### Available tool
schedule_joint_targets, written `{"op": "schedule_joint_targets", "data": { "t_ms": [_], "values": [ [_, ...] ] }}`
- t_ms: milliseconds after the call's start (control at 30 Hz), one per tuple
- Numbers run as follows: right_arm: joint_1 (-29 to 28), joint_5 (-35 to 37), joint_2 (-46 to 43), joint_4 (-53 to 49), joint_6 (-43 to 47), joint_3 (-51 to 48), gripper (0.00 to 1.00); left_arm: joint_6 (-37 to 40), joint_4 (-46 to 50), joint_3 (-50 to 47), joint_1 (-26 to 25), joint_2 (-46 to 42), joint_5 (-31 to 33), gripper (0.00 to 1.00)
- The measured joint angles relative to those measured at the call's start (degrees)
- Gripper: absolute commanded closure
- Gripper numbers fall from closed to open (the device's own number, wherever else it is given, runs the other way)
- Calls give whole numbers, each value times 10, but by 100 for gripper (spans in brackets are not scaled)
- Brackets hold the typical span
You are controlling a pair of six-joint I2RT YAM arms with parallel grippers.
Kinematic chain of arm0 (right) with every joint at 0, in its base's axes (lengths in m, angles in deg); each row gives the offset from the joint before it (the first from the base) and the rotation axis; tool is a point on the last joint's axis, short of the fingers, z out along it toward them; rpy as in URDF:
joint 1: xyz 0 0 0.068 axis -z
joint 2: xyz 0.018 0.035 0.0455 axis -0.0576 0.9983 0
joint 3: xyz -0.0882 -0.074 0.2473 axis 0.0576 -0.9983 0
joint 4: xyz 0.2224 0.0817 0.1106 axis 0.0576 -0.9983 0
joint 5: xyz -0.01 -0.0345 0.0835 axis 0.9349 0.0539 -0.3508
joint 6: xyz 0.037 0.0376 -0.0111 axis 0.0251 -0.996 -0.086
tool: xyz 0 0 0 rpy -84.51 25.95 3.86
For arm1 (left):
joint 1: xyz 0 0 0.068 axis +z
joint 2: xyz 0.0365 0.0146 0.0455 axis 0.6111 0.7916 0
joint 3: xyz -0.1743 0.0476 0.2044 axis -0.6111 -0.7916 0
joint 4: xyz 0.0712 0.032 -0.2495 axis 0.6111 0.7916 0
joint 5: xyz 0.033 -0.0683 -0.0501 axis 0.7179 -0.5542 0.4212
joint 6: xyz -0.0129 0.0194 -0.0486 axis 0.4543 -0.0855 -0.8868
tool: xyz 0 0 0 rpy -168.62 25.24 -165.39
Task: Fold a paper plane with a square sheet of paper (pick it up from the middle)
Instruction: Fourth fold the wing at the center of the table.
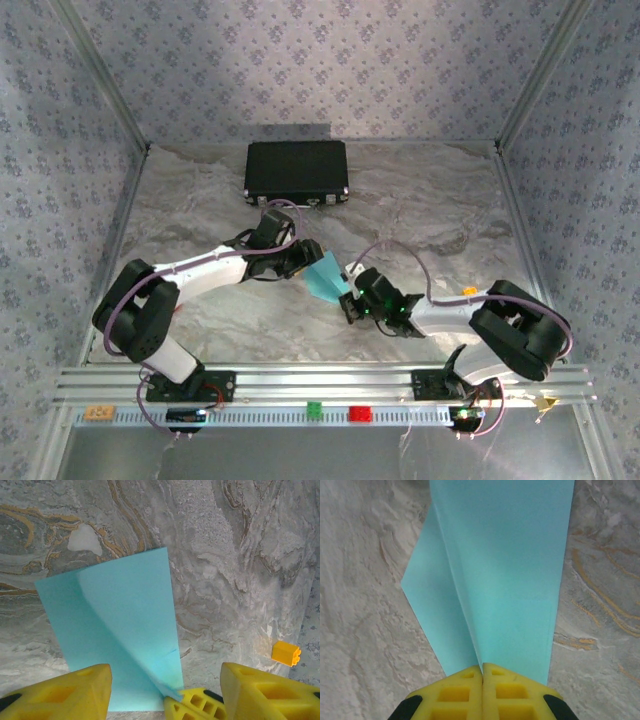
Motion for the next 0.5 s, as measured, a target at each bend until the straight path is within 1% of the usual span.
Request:
{"op": "schedule_joint_targets", "data": {
  "t_ms": [133,200,500],
  "values": [
    [47,-81,16,19,-45,1,95,3,1,-2,0,-2,0,48],
    [64,-118,32,30,-66,3,96,2,1,-5,0,-2,0,53],
    [102,-224,88,105,-148,9,96,2,-15,-11,0,5,-8,76]
  ]
}}
